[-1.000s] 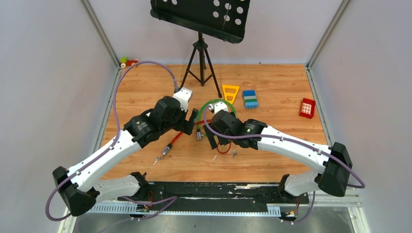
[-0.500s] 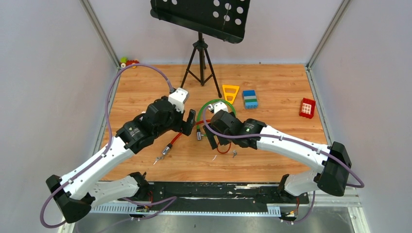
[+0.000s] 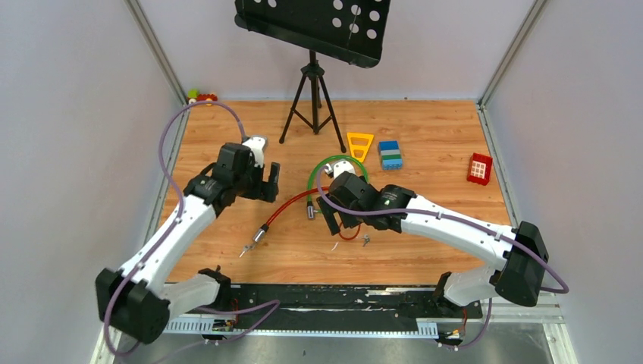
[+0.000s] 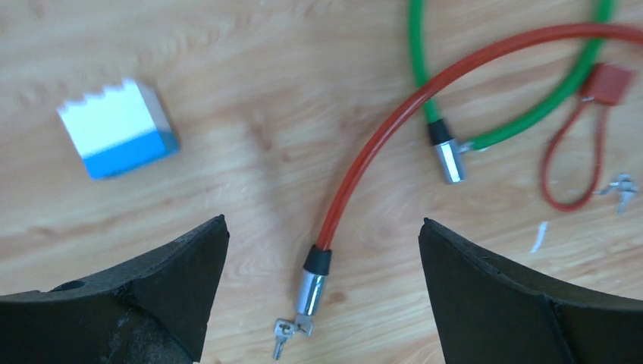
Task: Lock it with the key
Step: Pick up the lock from the center of the board.
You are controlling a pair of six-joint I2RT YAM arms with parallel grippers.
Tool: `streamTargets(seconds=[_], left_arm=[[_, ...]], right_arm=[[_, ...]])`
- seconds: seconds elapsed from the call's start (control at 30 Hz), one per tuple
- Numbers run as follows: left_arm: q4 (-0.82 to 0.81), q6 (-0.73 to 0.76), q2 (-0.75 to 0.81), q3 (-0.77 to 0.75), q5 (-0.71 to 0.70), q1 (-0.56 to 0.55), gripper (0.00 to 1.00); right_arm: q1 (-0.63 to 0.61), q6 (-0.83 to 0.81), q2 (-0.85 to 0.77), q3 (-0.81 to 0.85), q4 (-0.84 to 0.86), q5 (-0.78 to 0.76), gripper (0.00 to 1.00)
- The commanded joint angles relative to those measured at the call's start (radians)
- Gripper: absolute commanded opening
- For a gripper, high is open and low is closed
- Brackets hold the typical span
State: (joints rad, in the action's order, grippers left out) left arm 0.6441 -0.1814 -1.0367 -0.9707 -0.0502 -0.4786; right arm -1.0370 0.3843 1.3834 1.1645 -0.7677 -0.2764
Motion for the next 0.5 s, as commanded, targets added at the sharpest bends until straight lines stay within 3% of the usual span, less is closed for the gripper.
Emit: streamTargets(seconds=[0.0, 0.33, 0.47], left_arm=[[0.028, -0.035, -0.105, 0.084, 0.239, 0.108, 1.0], [-0.203, -0.055, -0.232, 0.194, 0.272, 0.107, 0.97], [-0.186, -0.046, -0.34, 0.141, 0.219, 0.106, 0.87]], right_arm=[[0.008, -0.011, -0.014, 0.037, -0.011, 0.038, 0.87], [0.014, -0.015, -0.063, 0.003, 0.012, 0.051, 0.87], [0.015, -0.013, -0.058, 0.013, 0.001, 0.042, 0.87]])
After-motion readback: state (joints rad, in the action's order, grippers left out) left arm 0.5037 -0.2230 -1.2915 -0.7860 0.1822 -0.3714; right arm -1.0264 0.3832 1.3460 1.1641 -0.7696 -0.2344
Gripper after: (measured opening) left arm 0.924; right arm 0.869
